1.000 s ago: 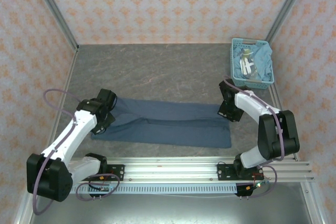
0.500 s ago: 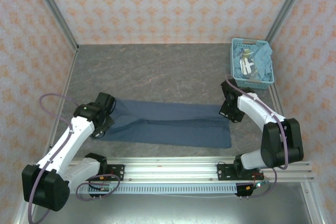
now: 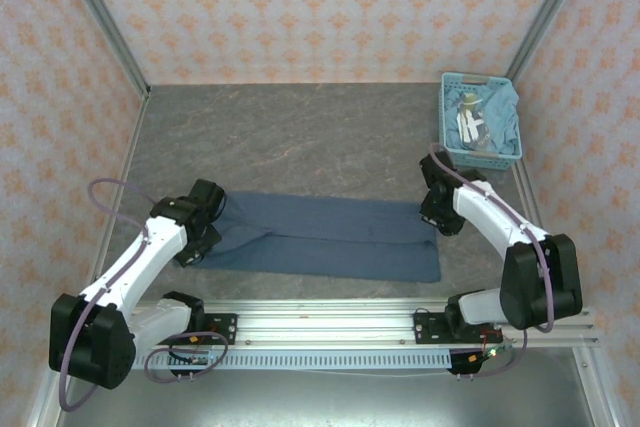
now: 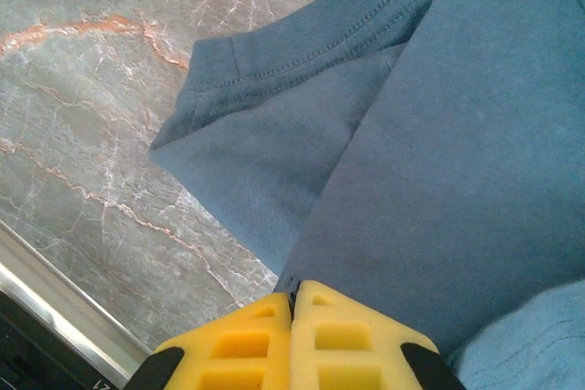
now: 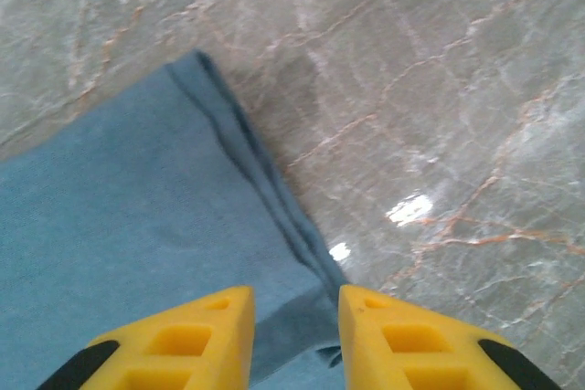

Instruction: Fold and stack the t-shirts

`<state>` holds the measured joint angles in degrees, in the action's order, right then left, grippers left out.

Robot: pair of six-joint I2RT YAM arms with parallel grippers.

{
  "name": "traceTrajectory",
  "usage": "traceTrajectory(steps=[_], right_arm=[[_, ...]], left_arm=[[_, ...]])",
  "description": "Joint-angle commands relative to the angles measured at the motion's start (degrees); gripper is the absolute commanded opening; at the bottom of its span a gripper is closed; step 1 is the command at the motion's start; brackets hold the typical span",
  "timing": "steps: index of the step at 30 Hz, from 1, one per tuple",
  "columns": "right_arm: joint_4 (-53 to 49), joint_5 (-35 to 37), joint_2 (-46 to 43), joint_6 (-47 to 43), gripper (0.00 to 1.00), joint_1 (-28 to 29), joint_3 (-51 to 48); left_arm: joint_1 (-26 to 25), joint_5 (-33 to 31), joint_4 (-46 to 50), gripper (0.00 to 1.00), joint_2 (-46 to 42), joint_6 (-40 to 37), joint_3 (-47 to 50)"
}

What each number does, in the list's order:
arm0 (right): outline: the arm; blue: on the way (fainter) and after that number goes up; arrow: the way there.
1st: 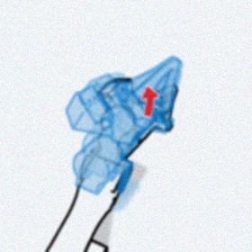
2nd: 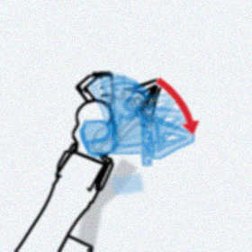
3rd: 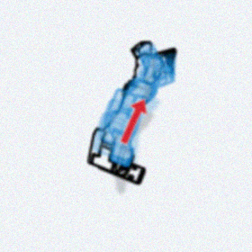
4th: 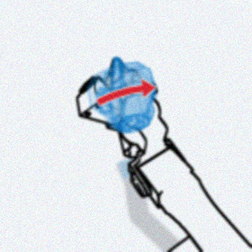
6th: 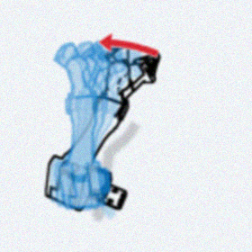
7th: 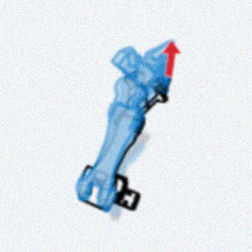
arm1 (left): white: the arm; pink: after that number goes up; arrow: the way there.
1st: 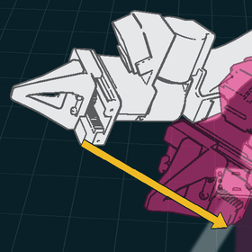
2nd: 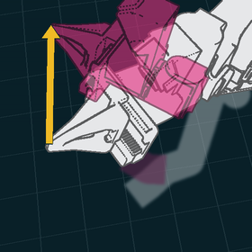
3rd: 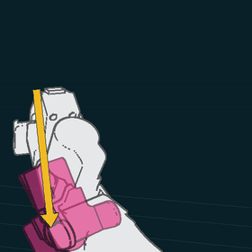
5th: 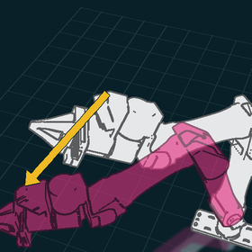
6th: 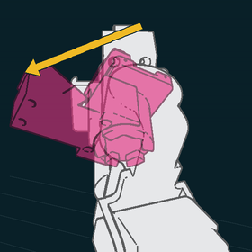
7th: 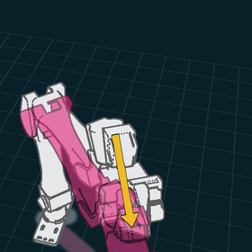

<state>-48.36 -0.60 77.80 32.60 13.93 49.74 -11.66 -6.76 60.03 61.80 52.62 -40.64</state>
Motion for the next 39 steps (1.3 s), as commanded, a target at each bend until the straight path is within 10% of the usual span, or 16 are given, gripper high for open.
traceTrajectory(steps=[1,18,30,39], right_arm=[[1.28,-1.16,0.04,1.59,0.29,1.34,0.71],[3.84,0.66,9.86,0.3,0.24,1.36,0.42],[4.08,0.47,14.39,-0.56,0.24,1.32,3.26],[3.66,-0.45,14.32,-1.35,0.25,1.34,4.26]], left_arm=[[-0.73,-1.02,-0.17,0.0,0.34,0.2,0.89],[-6.69,2.09,4.52,0.0,-3.56,6.28,-3.61],[-20.52,3.0,2.42,0.0,-2.56,16.17,-2.51],[-17.41,-5.46,5.56,0.0,0.26,11.53,-3.28]])
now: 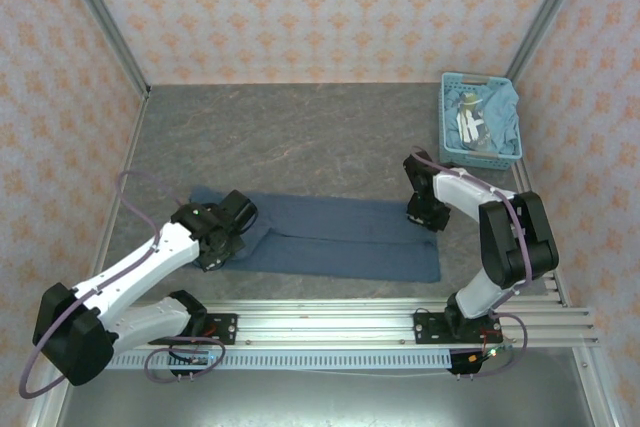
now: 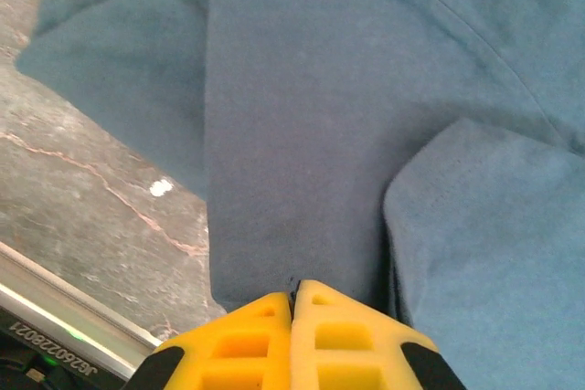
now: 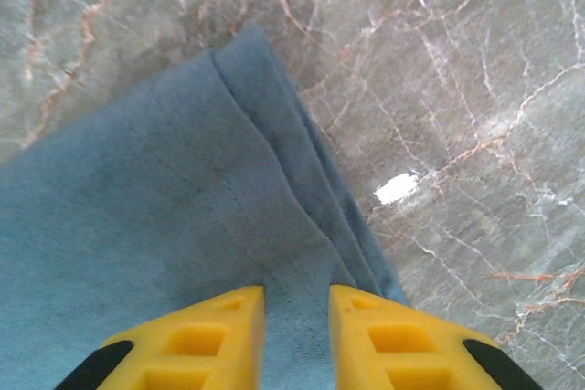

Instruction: Fold and stack the t-shirts

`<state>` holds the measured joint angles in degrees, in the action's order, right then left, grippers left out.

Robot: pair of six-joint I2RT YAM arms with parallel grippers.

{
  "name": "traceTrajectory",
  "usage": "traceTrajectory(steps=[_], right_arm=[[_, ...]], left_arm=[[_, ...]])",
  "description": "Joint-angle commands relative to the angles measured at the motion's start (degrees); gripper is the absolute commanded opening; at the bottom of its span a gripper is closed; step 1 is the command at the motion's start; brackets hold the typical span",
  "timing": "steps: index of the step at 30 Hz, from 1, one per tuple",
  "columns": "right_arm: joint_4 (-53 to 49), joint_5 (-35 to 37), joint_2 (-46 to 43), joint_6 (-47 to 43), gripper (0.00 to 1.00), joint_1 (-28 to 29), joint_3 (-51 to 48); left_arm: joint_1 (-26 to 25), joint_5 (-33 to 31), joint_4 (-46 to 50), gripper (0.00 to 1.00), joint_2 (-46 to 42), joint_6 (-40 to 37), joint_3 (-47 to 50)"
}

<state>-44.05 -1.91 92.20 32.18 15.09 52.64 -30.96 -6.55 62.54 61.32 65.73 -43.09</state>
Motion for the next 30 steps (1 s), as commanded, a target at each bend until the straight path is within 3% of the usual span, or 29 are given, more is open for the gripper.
traceTrajectory(steps=[1,13,27,30], right_arm=[[-0.62,0.79,0.07,-1.03,0.25,0.19,1.3],[-0.66,1.42,2.81,-1.07,0.25,0.19,0.37],[-0.5,1.31,1.54,-0.7,0.25,0.16,-1.03],[-0.72,1.21,1.0,-0.81,0.25,0.14,-1.05]], left_arm=[[3.34,-6.05,2.8,0.0,1.14,-2.82,-0.78],[14.78,-9.72,-1.2,0.0,8.7,-12.32,-2.07],[24.61,-13.37,-7.74,0.01,24.3,-18.04,-6.74],[26.88,-13.04,-8.04,0.09,27.83,-18.82,-8.76]])
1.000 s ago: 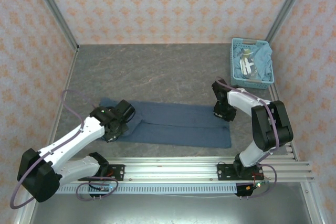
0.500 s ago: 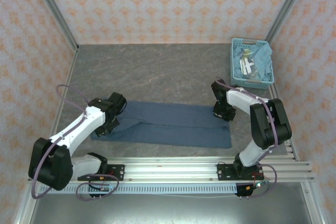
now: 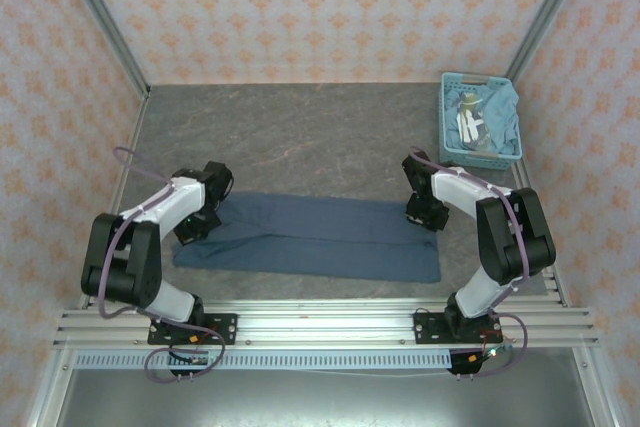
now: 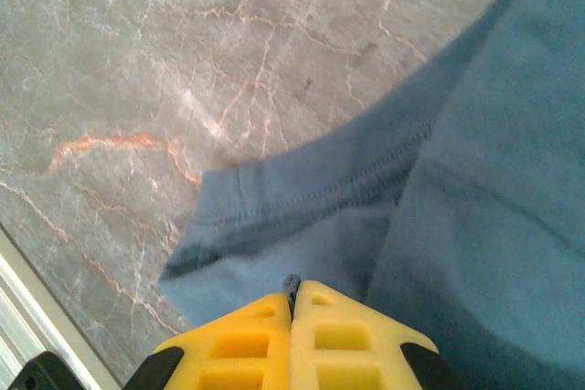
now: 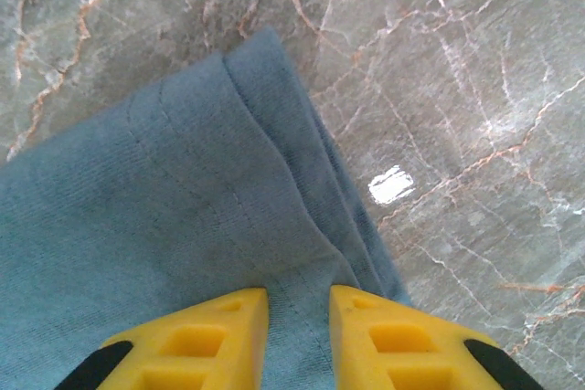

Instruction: Fold and stack the t-shirts

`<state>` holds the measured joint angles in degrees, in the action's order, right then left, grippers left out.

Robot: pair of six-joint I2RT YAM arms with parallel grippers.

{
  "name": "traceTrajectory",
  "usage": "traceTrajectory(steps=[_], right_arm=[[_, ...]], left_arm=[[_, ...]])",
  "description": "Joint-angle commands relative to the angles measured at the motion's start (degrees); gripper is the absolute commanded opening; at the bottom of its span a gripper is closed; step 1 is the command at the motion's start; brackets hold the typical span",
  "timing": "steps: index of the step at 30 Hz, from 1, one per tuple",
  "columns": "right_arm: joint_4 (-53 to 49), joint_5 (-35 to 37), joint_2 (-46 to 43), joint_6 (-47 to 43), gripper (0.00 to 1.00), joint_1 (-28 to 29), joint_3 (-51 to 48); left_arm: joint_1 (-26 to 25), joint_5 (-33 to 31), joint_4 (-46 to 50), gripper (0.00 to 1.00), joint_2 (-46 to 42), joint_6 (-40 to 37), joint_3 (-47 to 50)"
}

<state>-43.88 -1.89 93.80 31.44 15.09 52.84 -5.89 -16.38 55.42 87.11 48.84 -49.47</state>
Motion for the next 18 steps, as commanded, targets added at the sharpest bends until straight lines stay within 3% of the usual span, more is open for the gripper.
traceTrajectory(steps=[1,3,5,7,12,18], right_arm=[[-0.9,1.14,-0.83,-0.06,0.25,0.17,-1.18],[-1.2,1.01,-1.78,-0.31,0.25,0.19,-1.01],[-1.55,1.01,-2.79,-0.63,0.25,0.19,-0.73],[-2.32,1.27,-4.01,-1.13,0.25,0.17,-0.31],[-3.05,1.29,-8.43,-3.64,0.25,0.15,0.51],[1.13,-7.6,-8.27,-9.26,0.24,0.36,0.42]], left_arm=[[2.34,-2.92,-1.01,0.16,2.63,-1.99,-2.85],[3.06,-2.88,-0.8,0.37,2.74,-1.84,-3.69],[3.34,-3.21,0.09,0.48,1.67,-1.6,-4.44],[3.48,-2.98,1.23,0.53,-0.23,-1.25,-4.83],[2.48,2.72,3.98,0.52,-10.15,1.29,-4.49],[-3.43,16.91,1.57,0.34,-15.77,11.45,1.14]])
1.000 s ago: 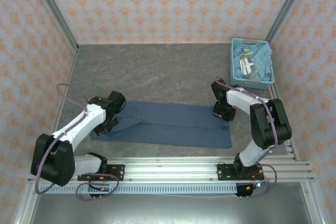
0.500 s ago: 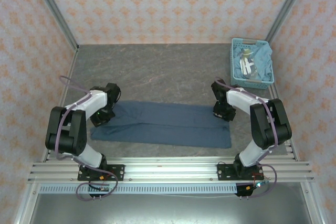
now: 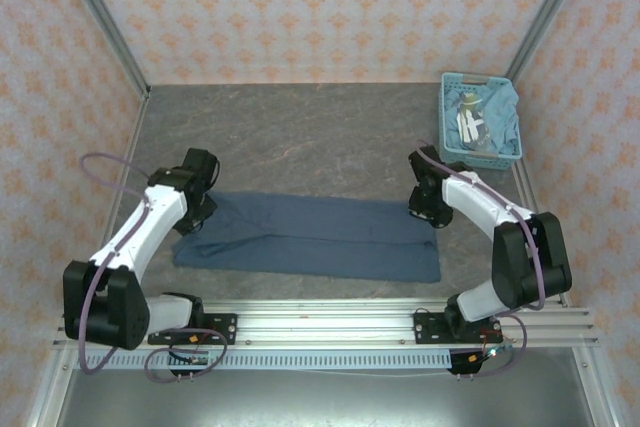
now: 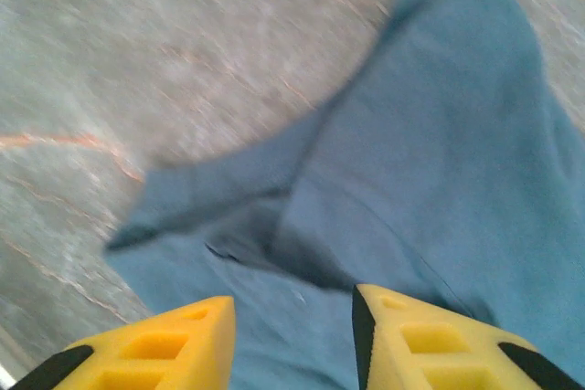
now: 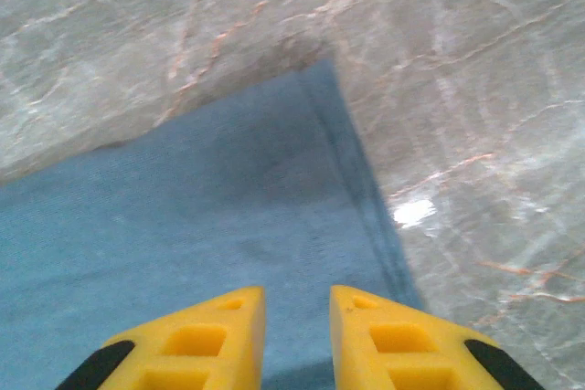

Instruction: Fold and stack the t-shirts

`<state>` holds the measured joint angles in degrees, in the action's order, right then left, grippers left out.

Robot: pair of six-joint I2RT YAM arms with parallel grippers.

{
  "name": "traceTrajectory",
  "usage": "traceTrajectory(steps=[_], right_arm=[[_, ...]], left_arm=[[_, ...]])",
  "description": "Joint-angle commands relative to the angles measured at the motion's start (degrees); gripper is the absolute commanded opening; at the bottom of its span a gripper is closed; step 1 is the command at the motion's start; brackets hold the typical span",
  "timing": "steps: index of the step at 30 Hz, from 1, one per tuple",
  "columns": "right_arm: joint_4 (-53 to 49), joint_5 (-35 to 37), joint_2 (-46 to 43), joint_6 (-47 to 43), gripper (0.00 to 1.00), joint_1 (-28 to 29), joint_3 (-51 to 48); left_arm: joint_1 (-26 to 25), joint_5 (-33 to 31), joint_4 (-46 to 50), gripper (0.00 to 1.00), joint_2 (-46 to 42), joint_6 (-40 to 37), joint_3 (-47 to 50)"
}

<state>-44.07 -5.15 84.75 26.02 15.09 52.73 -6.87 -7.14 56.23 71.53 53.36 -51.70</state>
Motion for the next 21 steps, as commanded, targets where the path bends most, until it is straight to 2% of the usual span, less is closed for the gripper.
traceTrajectory(steps=[1,5,12,16,21], right_arm=[[2.21,-6.13,1.56,-4.55,0.24,0.46,0.66],[2.58,-7.24,5.84,-5.7,0.22,1.78,2.73],[-0.21,-2.55,12.8,-5.26,0.2,1.16,5.19],[-2.22,-0.29,14.06,-2.51,0.2,-1.08,4.0],[-2.36,-0.96,11.52,0.84,0.2,-1.04,0.58]], left_arm=[[-3.85,9.37,-0.89,0.32,-0.56,9.41,4.52],[-5.92,12.48,-7.08,0.27,1.88,16.27,7.53],[-5.57,12.52,-14.51,0.23,15.55,16.03,5.73],[-3.28,11.82,-14.97,0.21,25.62,12.74,-2.08],[-1.56,9.6,-12.1,0.2,41.54,7.59,-20.74]])
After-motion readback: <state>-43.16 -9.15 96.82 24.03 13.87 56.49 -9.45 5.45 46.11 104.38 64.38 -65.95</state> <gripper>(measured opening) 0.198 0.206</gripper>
